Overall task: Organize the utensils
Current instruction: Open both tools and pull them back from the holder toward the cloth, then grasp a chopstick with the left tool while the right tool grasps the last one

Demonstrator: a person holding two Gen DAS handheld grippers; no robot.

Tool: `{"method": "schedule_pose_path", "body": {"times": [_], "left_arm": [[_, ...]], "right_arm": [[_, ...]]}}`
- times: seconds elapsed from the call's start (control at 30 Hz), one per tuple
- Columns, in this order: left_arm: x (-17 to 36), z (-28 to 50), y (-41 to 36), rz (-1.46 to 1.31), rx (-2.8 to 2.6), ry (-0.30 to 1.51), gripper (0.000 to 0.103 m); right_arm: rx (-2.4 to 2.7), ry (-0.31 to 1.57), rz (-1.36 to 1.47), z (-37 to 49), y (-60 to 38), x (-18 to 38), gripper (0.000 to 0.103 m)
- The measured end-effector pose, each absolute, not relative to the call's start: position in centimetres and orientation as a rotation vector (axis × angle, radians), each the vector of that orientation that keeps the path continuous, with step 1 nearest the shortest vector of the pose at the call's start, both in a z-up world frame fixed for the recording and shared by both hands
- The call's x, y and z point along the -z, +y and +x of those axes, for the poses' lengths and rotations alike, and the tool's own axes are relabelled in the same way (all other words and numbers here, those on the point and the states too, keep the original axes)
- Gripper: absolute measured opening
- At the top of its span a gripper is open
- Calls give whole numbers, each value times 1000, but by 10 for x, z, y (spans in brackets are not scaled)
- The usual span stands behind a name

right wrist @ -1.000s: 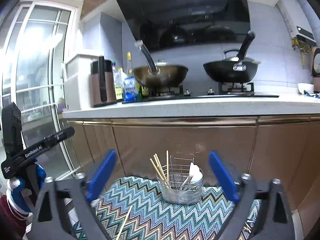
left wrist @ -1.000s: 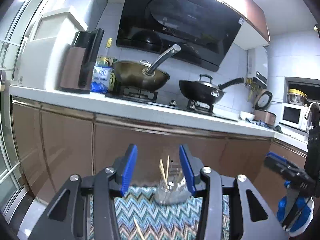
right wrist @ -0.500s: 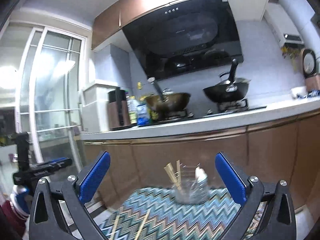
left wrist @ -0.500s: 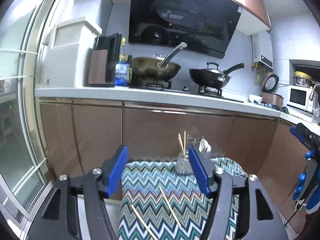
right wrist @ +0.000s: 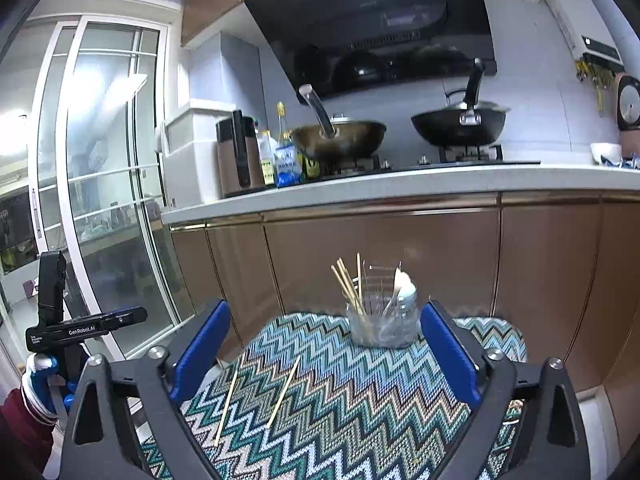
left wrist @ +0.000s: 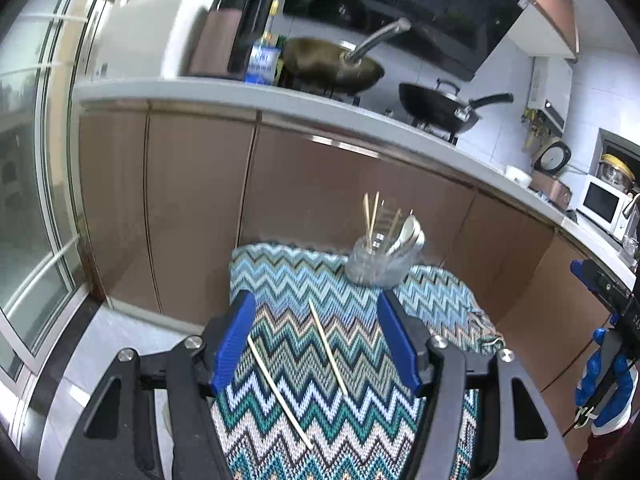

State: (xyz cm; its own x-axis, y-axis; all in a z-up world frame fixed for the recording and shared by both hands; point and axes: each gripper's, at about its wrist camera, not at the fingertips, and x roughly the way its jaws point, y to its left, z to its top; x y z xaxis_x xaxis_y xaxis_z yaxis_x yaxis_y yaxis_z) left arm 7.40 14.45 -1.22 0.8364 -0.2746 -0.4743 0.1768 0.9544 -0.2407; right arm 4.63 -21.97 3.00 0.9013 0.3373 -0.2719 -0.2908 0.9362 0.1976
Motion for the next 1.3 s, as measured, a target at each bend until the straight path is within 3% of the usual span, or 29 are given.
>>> {"method": "schedule_pose_path", "body": {"times": [0.37, 0.57, 0.8, 1.13, 1.3], "left_arm": [[80, 129, 143, -287, 213, 839, 61], [119, 169, 148, -383, 220, 982, 61], [154, 217, 154, -416, 169, 1108, 58], [190, 254, 160, -426, 152, 1217, 39], [204, 263, 160, -435, 173, 1254, 24]], "right_arm": [[-366, 543, 145, 103, -195, 14, 80], [-425, 700, 141, 142, -173, 47, 59], [-482, 846, 129, 182, -144, 80, 50], [-544, 1030, 110, 233, -97, 123, 33], [-559, 1106, 77, 260, -71, 137, 27]]}}
